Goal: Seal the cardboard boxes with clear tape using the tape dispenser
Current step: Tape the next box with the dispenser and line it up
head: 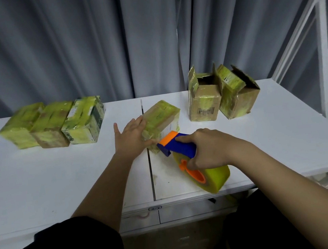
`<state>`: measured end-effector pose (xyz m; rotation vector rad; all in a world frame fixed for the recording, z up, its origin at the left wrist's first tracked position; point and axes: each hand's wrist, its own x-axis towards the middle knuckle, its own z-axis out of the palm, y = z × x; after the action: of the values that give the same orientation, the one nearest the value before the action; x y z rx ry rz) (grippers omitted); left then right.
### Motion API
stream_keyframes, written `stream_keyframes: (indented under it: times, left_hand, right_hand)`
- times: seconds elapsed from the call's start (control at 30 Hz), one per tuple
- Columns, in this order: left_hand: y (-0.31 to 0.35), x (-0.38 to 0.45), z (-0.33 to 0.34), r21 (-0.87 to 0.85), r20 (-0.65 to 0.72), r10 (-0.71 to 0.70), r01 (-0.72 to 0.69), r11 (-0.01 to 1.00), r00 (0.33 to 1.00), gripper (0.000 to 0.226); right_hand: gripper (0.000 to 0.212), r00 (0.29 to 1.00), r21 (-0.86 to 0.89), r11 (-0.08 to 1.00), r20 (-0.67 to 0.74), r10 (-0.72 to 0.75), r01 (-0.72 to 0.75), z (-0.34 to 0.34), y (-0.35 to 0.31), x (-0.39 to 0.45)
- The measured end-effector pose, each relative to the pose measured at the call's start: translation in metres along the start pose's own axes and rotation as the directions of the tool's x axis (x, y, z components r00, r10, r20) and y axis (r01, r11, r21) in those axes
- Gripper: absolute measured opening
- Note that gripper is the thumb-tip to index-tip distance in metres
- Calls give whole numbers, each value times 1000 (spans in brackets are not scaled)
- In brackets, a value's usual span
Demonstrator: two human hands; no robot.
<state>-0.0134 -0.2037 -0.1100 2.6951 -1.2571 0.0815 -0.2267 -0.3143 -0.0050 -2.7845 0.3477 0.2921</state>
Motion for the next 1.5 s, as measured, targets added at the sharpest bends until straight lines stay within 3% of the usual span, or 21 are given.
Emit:
stream_keyframes:
  times: [0.17,0.33,0.47,0.67,0.73,0.83,0.93,1.0,1.07,1.2,1.37,1.43,1.5]
  left_hand:
    - [1,-1,0,-6,13,-9,9,1000,1000,85]
    - [-3,-1,-1,35,34,-7,5,999,999,86]
    - [-1,-1,0,4,23,16,-16,1000,1000,84]
    - [-3,0,1,17,13,20,-20,1000,1000,74]
    - [-4,0,1,15,21,16,-16,1000,1000,73]
    - [-4,1,1,15,25,11,-11,1000,1000,74]
    - [-1,2,1,25,13,-2,2,1000,1000,74]
    - [2,2,1,45,10,-15,14,999,1000,74]
    - [5,3,0,50,15,-31,30,998,999,74]
    - [6,3,2,12,9,-69,69,998,998,75]
    - [10,4,0,32,10,-86,86,996,996,75]
    - [4,5,-1,-1,-5,-142,142,990,990,75]
    - [-2,6,-1,17,-25,-155,155,988,988,74]
  right_hand:
    - [66,995,-28,998,76,64,-62,-1,4,1]
    - [39,977,17,993,183,112,-117,-4,-10,43]
    - [37,955,-52,986,245,168,-160,-13,-25,71]
    - [14,929,-98,983,322,181,-157,-27,-40,90]
    - [15,936,-160,979,307,174,-130,-26,-40,90]
    - [38,973,-315,947,192,130,-64,-18,-31,79]
    - [39,996,-508,861,74,47,-3,-4,-16,67]
    - [40,999,-545,838,36,28,-4,0,-10,66]
    - [42,999,-494,870,23,24,-10,5,-8,68]
    - [48,996,-176,981,33,85,-78,12,-1,64]
    - [45,977,-11,982,101,188,-188,11,7,80]
    - [44,964,-15,975,146,223,-223,13,10,84]
    - [41,983,-140,980,99,157,-142,14,14,88]
